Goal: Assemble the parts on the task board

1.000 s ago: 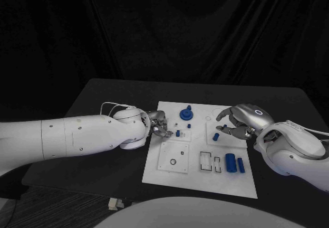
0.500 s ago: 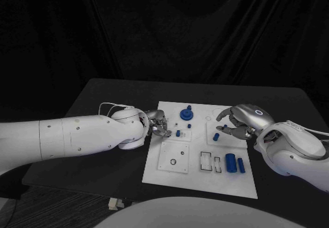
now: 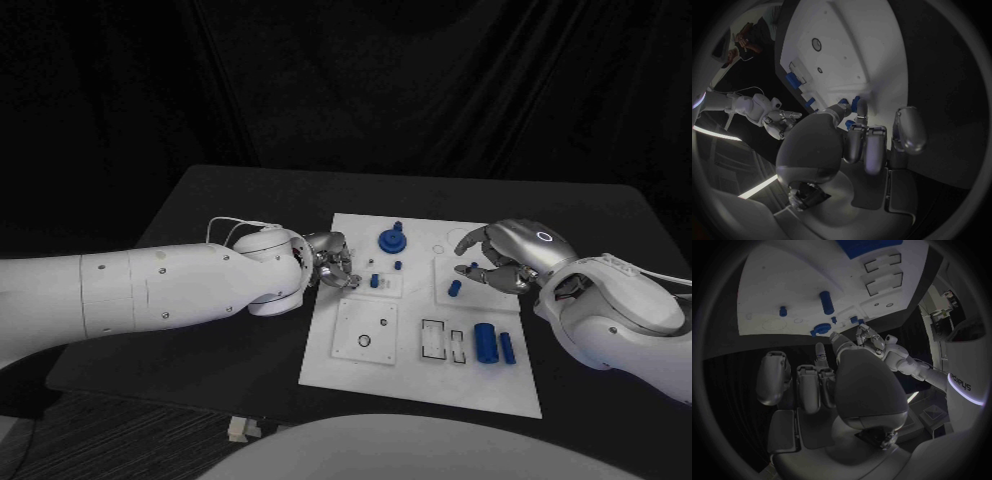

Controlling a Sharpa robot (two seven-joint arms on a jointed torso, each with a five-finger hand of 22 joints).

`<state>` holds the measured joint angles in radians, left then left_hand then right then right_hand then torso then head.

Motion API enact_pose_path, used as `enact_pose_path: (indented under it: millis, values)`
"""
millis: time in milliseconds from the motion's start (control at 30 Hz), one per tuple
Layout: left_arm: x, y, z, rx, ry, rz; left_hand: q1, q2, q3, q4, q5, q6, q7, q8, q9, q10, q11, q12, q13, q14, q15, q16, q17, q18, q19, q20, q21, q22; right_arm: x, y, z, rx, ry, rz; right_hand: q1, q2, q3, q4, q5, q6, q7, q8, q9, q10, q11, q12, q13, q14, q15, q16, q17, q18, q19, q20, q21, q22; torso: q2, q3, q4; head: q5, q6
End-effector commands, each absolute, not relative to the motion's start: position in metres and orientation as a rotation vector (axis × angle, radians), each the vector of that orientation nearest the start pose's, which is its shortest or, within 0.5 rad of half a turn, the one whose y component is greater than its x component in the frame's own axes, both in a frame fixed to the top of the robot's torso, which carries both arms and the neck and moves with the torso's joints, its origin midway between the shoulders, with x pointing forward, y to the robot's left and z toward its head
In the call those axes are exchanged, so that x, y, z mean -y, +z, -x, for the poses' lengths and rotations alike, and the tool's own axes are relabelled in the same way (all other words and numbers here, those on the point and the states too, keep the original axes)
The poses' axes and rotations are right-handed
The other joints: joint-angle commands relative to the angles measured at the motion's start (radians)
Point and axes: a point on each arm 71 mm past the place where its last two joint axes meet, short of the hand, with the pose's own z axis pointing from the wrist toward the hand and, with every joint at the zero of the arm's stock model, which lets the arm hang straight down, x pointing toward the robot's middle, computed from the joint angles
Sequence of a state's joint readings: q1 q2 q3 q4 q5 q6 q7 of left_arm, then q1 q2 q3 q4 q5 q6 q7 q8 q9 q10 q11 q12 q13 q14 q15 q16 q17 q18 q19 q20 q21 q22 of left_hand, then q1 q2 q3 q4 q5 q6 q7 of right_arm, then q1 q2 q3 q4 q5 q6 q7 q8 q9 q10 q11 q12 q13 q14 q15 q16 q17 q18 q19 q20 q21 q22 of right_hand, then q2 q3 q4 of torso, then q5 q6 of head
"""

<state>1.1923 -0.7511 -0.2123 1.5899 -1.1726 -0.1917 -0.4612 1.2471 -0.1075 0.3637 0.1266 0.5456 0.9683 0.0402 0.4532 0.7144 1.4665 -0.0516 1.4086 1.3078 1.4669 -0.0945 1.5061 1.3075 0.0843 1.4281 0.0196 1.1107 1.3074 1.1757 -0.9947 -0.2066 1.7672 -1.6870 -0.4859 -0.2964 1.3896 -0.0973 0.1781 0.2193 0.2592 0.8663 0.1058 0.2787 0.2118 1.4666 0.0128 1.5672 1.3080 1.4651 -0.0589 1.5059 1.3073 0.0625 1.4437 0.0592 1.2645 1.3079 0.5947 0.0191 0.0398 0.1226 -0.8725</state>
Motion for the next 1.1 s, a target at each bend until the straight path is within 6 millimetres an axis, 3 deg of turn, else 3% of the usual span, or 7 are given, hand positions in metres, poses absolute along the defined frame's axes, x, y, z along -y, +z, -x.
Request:
enact_pose_path:
  millis: [33,600,1100]
  values:
    - [-0.157,-0.264,-0.437,-2.141,-0.532,0.132,-0.004,-0.004,0.134,-0.130,0.001,0.002,0.001,0.005,0.001,0.046,0.010,0.000,0.160,0.084,0.004,-0.003,0.225,-0.003,-0.003,0.002,0.002,0.157,0.211,-0.221,-0.408,-1.624,0.524,0.228,0.010,0.000,0.002,-0.006,0.004,0.006,-0.001,-0.007,-0.001,0.104,0.004,0.004,0.263,0.082,0.009,-0.004,0.170,0.005,-0.004,0.001,-0.004,0.169,0.000,0.0002,-0.0004,0.000,0.000]
    - [-0.163,-0.249,-0.433,-1.974,-0.588,0.206,-0.002,-0.002,0.142,-0.137,-0.019,-0.001,0.003,0.003,0.003,0.053,0.011,0.011,0.167,0.090,0.003,0.012,0.234,-0.007,0.007,0.002,0.027,0.162,0.211,-0.222,-0.408,-1.619,0.525,0.225,0.010,0.000,0.002,-0.007,0.005,0.006,-0.001,-0.007,-0.002,0.104,0.004,0.004,0.263,0.082,0.009,-0.005,0.169,0.005,-0.005,0.001,-0.005,0.169,-0.001,-0.0002,-0.0003,-0.001,0.000]
    - [-0.160,-0.252,-0.436,-1.993,-0.586,0.180,-0.004,0.000,0.141,-0.136,-0.029,-0.001,0.003,0.001,0.003,0.054,0.012,0.012,0.167,0.090,0.004,0.012,0.234,-0.007,0.007,0.002,0.026,0.162,0.211,-0.222,-0.408,-1.618,0.528,0.224,0.010,0.000,0.002,-0.007,0.005,0.006,-0.001,-0.007,-0.002,0.104,0.004,0.004,0.263,0.082,0.009,-0.005,0.169,0.005,-0.005,0.001,-0.005,0.169,-0.001,0.0002,-0.0009,-0.004,0.000]
